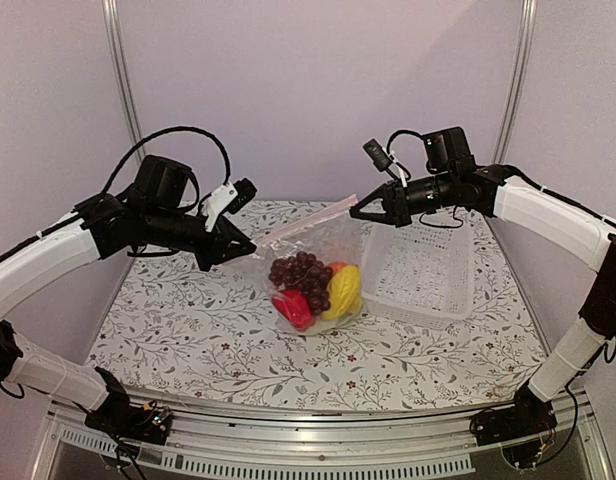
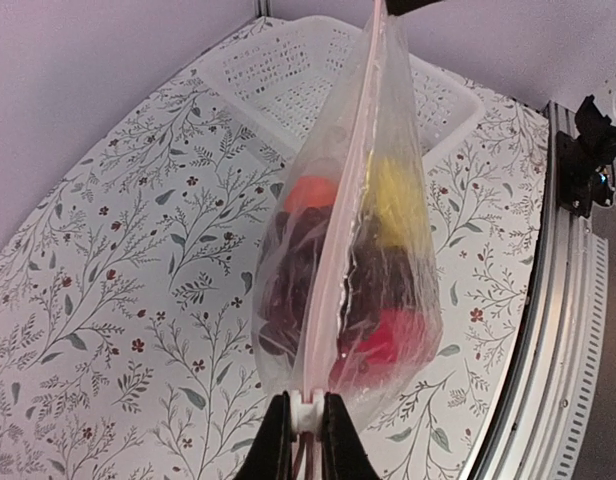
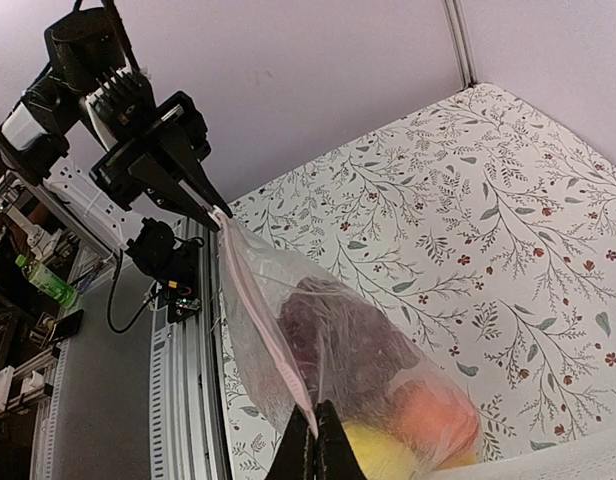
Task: Place the food in the zip-top bag and seal the zipper
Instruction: Zip the zipper of the food storage bag.
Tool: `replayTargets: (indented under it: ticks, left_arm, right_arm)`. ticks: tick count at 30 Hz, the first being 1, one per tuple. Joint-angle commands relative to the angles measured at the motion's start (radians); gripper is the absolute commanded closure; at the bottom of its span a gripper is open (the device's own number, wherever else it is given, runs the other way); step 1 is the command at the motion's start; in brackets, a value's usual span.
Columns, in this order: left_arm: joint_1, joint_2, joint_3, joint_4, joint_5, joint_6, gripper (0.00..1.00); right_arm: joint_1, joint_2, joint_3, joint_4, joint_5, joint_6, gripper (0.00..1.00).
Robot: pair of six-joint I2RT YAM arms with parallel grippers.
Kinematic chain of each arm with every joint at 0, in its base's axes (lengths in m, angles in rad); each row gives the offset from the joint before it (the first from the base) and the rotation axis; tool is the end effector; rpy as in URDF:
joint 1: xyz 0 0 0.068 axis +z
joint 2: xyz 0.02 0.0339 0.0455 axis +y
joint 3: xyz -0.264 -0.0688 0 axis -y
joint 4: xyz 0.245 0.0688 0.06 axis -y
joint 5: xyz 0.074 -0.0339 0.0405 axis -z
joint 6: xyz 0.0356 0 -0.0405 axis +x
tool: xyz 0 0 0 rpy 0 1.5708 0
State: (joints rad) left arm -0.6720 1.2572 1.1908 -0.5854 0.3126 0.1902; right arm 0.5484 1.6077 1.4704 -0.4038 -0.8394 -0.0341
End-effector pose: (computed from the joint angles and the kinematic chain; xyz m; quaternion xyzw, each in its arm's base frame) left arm 0.2066 -0.1784 0.3428 0.4327 0.7755 -0.2400 0.3922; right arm 0.2972 0.2126 0.3529 -0.4204 0.7037 0.4574 0.3447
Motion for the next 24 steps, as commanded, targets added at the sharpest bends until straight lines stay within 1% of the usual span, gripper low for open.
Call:
replayTargets:
  ticks: [1,17,22,24]
  left_arm:
    - [0.041,-0.033,-0.040,-0.125,-0.047,0.003,0.99]
    - [0.074,-0.074,-0.087,-0.139,-0.065,0.018,0.99]
    - [0.075,-0.054,-0.075,-0.108,-0.052,0.008,0.98]
    - [0.074,-0.037,-0.057,-0.088,-0.038,-0.007,0.97]
  right_arm:
    - [-0.047,-0.012,0.016,0.042,0.033,0.019,1.00]
    - [-0.054,0.013,0.030,0.043,0.030,0.028,1.00]
    - [-0.054,0.034,0.039,0.052,-0.002,0.028,1.00]
    - [-0.054,0.046,0.040,0.065,-0.022,0.064,1.00]
